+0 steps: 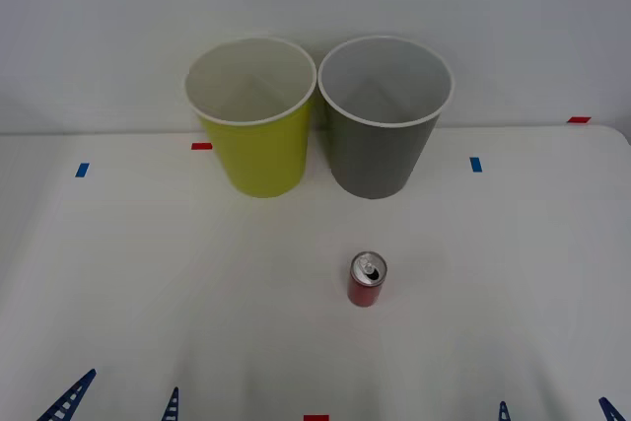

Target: Put cans in the gray bin and PET bottles in the light green bin.

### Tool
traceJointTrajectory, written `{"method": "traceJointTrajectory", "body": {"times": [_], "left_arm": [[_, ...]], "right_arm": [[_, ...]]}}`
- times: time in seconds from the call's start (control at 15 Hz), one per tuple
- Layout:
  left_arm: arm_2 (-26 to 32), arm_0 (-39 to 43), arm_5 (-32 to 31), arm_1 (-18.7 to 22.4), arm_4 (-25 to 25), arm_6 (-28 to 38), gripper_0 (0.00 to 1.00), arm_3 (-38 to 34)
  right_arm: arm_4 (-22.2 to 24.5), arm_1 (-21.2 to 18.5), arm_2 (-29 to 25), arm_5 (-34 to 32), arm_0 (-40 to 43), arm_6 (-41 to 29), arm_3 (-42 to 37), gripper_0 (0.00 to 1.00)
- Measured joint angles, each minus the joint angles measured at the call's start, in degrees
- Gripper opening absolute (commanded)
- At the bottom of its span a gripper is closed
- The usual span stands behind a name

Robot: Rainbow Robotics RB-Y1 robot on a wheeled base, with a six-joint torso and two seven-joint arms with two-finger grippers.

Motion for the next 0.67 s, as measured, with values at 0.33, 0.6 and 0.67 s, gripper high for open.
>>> {"method": "traceJointTrajectory", "body": {"times": [0.33, 0.6, 0.67], "left_arm": [[0.0, 0.0, 0.0, 0.0, 0.0, 0.0, 1.0, 0.0], [0.0, 0.0, 0.0, 0.0, 0.0, 0.0, 1.0, 0.0], [0.0, 0.0, 0.0, 0.0, 0.0, 0.0, 1.0, 0.0]], "right_arm": [[0.0, 0.0, 0.0, 0.0, 0.0, 0.0, 0.0, 0.97], [0.0, 0.0, 0.0, 0.0, 0.0, 0.0, 0.0, 0.97], [0.0, 0.0, 0.0, 0.0, 0.0, 0.0, 0.0, 0.97]]}}
